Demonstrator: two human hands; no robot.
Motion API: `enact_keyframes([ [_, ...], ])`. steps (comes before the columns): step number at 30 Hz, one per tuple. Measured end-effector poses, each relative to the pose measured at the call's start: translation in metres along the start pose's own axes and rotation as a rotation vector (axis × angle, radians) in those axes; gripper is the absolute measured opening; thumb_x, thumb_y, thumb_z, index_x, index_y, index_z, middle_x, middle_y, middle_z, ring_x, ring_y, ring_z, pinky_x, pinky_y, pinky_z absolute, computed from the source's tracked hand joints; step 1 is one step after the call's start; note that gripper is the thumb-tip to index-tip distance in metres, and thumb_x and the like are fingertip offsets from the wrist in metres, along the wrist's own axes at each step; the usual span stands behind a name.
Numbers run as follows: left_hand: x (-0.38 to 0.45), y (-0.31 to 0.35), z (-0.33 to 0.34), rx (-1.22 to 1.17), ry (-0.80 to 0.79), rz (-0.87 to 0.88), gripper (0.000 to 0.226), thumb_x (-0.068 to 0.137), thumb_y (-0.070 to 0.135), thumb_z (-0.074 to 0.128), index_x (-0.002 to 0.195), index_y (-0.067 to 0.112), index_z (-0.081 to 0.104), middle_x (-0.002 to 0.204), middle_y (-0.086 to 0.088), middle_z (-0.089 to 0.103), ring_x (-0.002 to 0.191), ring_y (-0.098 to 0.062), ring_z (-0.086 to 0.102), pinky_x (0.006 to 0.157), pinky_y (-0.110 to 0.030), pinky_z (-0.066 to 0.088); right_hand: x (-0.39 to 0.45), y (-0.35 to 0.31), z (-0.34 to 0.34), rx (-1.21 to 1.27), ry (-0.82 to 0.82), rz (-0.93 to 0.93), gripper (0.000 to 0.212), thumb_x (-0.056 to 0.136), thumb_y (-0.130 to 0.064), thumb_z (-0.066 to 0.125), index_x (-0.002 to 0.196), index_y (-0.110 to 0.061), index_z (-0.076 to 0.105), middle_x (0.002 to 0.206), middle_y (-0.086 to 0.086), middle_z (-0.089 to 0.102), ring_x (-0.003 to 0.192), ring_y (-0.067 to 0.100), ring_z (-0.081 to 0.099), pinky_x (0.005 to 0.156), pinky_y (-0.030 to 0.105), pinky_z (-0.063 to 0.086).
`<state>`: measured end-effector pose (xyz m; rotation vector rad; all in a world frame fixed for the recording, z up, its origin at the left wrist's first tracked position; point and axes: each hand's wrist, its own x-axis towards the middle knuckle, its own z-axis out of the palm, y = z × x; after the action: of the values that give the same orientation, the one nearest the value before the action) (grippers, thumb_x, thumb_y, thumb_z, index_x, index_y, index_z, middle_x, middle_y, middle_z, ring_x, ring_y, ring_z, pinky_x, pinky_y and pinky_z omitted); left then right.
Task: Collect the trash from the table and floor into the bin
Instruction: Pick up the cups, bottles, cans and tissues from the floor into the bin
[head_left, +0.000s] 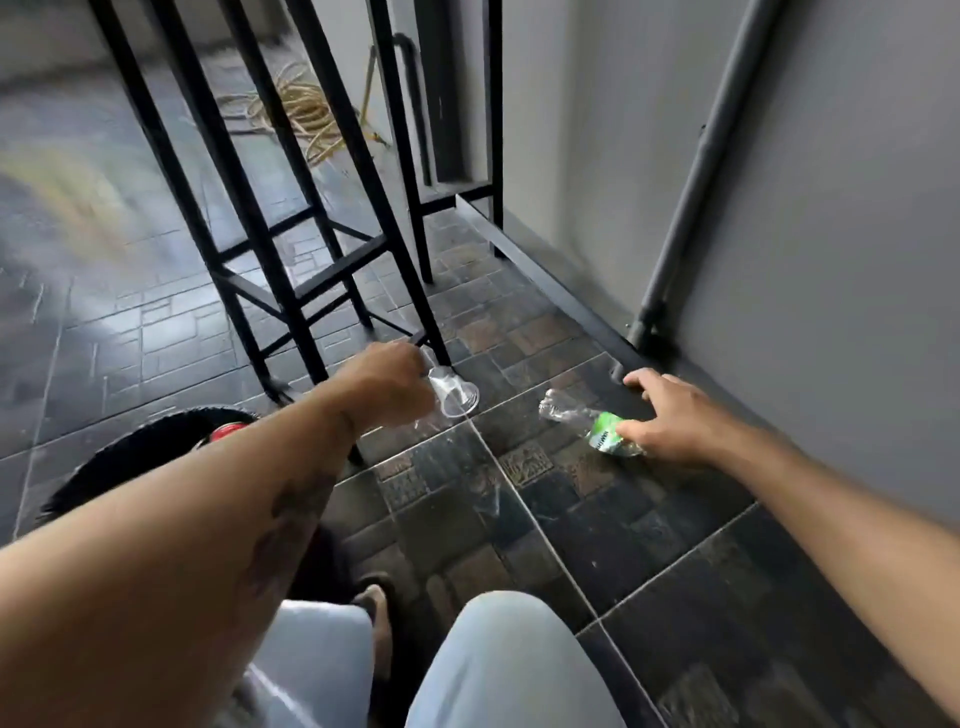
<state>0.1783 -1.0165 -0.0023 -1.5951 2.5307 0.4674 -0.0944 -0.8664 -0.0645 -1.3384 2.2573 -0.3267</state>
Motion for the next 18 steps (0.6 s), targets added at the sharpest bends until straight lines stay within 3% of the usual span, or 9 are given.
enact_keyframes([
  [5, 0.038, -0.002, 0.036, 0.088, -0.102, -0.004, 0.049, 0.071, 0.022, 0.049, 0.118, 0.016, 0.065, 0.120, -0.008, 0.063, 0.103, -0.028, 0.062, 0.088, -0.038, 0.055, 0.015, 0.019, 0.025, 0.032, -0.018, 0.074, 0.068, 0.081, -0.040, 0.068, 0.141, -0.025, 0.039, 0.139, 0.011, 0.048, 0.130, 0.026, 0.048, 0.104, 0.036, 0.039],
  [11, 0.105, -0.006, 0.065, 0.186, -0.124, 0.033, 0.041, 0.079, 0.022, 0.054, 0.119, 0.018, 0.061, 0.120, -0.009, 0.063, 0.102, -0.030, 0.062, 0.082, -0.034, 0.052, 0.031, 0.036, 0.064, -0.030, -0.081, 0.174, 0.072, 0.079, -0.043, 0.063, 0.143, -0.028, 0.033, 0.138, 0.009, 0.044, 0.129, 0.032, 0.044, 0.105, 0.040, 0.039],
  [18, 0.197, -0.024, 0.134, 0.180, -0.099, 0.119, 0.060, 0.084, 0.052, 0.050, 0.136, 0.023, 0.045, 0.133, -0.010, 0.053, 0.123, -0.034, 0.051, 0.100, -0.047, 0.045, 0.094, 0.057, 0.109, -0.065, -0.043, 0.227, 0.078, 0.079, -0.039, 0.064, 0.146, -0.029, 0.025, 0.144, 0.004, 0.036, 0.132, 0.033, 0.033, 0.109, 0.043, 0.033],
])
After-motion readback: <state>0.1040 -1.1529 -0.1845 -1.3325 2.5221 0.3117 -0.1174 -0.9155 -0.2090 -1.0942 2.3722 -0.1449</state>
